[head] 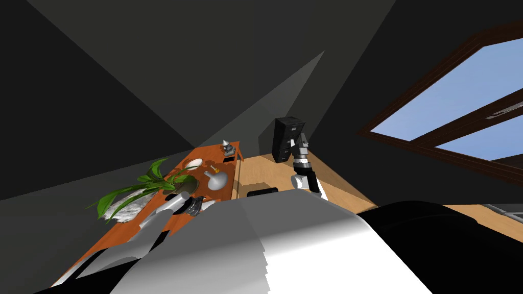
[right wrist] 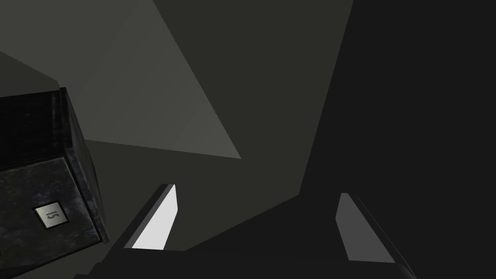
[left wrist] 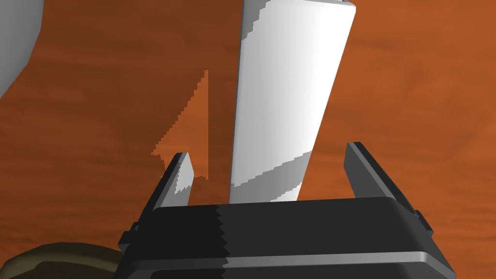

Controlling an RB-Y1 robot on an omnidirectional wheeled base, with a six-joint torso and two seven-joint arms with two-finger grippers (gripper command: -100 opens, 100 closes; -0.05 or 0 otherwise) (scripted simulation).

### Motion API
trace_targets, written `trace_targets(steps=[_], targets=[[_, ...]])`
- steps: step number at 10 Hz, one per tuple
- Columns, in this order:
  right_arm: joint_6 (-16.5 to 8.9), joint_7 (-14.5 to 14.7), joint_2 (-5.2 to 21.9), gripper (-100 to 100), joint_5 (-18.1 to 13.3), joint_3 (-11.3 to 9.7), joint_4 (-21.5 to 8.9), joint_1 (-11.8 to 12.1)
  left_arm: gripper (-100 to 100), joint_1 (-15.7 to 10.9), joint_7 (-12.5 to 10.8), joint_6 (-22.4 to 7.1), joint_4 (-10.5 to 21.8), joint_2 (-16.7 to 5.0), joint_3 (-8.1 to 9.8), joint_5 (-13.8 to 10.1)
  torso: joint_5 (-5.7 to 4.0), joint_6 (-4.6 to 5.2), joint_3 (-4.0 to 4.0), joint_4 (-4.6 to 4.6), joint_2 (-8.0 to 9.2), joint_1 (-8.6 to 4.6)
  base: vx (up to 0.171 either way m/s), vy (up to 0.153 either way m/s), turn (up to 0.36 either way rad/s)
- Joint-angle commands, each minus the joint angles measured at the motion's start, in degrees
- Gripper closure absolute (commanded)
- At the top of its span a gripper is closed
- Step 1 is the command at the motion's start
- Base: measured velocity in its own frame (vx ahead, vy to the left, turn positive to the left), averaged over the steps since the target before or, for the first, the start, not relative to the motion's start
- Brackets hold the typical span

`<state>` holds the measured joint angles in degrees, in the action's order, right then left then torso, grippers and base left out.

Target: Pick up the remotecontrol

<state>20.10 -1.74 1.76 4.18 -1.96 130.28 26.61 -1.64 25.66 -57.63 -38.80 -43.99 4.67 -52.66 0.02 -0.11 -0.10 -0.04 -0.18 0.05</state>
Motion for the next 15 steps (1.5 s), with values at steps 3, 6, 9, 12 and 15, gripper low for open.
trace_targets(steps=[3,6,9,12,15], targets=[[0.0,0.0,0.0,0,0.0,0.0,0.0,0.0,-100,-0.2,-0.6,2.4,1.1,2.5,-0.19,1.6,0.02,0.0,0.03,0.01,0.05,0.08,0.0,0.034,-0.012],[0.0,0.0,0.0,0,0.0,0.0,0.0,0.0,100,0.1,-0.9,2.9,0.8,3.0,-0.2,2.0,0.02,0.0,0.05,0.02,0.07,0.1,-0.004,0.034,-0.006],[0.0,0.0,0.0,0,0.0,0.0,0.0,0.0,100,0.1,-0.8,2.8,0.8,3.0,-0.25,2.0,0.01,-0.01,0.04,0.04,0.04,0.02,0.0,0.0,0.0],[0.0,0.0,0.0,0,0.0,0.0,0.0,0.0,100,-0.1,-0.4,1.4,0.6,1.4,-0.11,0.9,0.01,0.0,0.03,0.03,0.04,0.0,0.006,-0.013,0.008],[0.0,0.0,0.0,0,0.0,0.0,0.0,0.0,0,-0.3,-0.1,1.0,0.7,0.8,-0.04,0.6,-0.03,0.0,0.01,0.02,0.01,-0.18,0.009,-0.038,0.012]])
